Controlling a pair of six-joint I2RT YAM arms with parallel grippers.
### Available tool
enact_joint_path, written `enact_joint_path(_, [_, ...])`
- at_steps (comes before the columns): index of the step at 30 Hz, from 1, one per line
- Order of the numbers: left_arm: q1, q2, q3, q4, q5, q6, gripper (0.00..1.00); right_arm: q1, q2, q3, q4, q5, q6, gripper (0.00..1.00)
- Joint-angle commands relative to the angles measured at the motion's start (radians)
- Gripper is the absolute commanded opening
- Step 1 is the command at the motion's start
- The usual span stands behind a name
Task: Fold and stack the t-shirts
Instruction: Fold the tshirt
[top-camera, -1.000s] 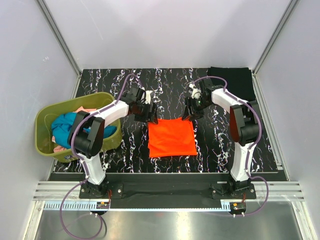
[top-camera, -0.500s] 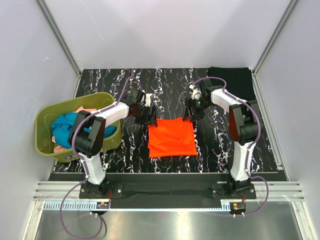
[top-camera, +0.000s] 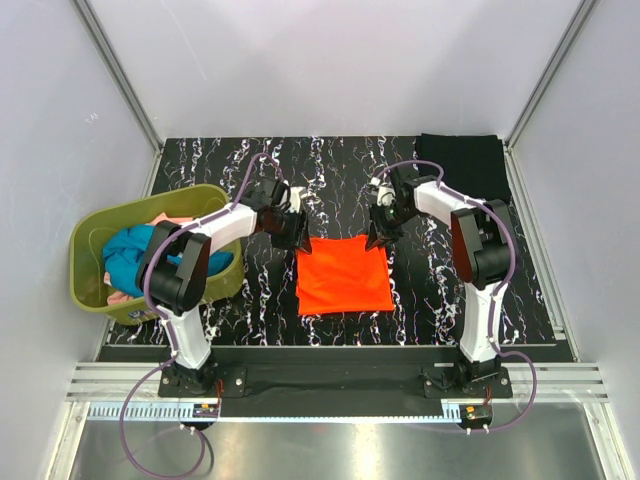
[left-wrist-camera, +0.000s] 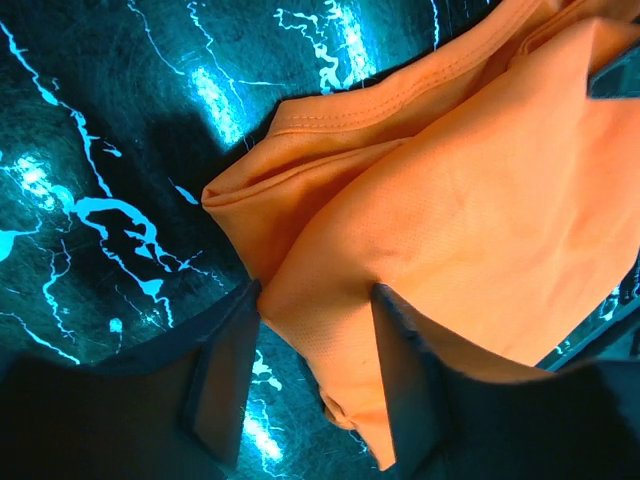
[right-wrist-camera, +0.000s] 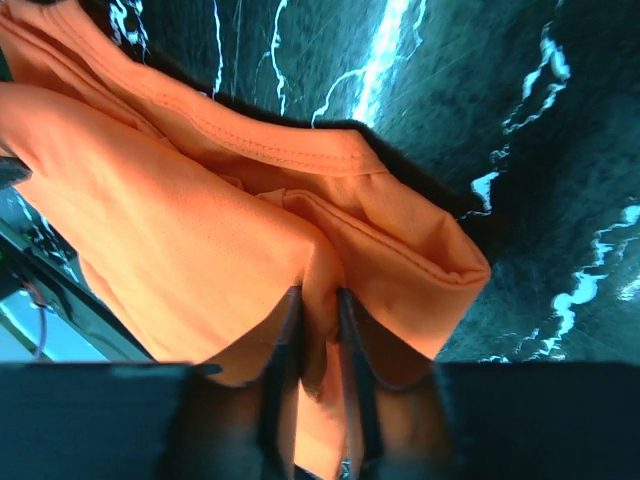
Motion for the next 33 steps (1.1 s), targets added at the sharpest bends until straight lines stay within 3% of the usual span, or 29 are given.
enact_joint_path(1, [0.008, -0.036, -0.004, 0.032, 0.039, -0.013, 0.45, 0.008, -0.044, -0.015, 0.019, 0.000, 0.019, 0.22])
enact_joint_path(6, [0.010, -0.094, -0.007, 0.040, 0.022, -0.068, 0.28, 0.010, -0.133, 0.004, -0.039, 0.086, 0.027, 0.15])
enact_joint_path(10, [0.010, -0.157, -0.002, 0.066, 0.012, -0.118, 0.21, 0.008, -0.199, 0.017, -0.105, 0.144, 0.041, 0.08])
enact_joint_path(15, [0.008, -0.139, 0.048, 0.081, 0.015, -0.136, 0.18, 0.008, -0.216, 0.018, -0.104, 0.150, 0.065, 0.03])
enact_joint_path(22, [0.008, 0.048, 0.169, 0.095, 0.015, -0.139, 0.19, 0.005, -0.084, 0.064, -0.023, 0.225, 0.081, 0.04])
enact_joint_path(28, [0.011, 0.228, 0.317, 0.063, -0.071, -0.115, 0.29, -0.004, 0.021, 0.113, 0.061, 0.311, 0.105, 0.08])
enact_joint_path(30, [0.010, 0.242, 0.340, 0.055, -0.085, -0.105, 0.42, -0.004, 0.040, 0.139, 0.028, 0.377, 0.114, 0.10])
enact_joint_path(32, [0.010, 0.231, 0.376, 0.009, -0.123, -0.098, 0.50, -0.006, 0.017, 0.141, 0.002, 0.425, 0.116, 0.27])
enact_joint_path(33, [0.010, 0.210, 0.387, -0.006, -0.131, -0.093, 0.57, -0.006, 0.000, 0.132, 0.002, 0.448, 0.121, 0.30])
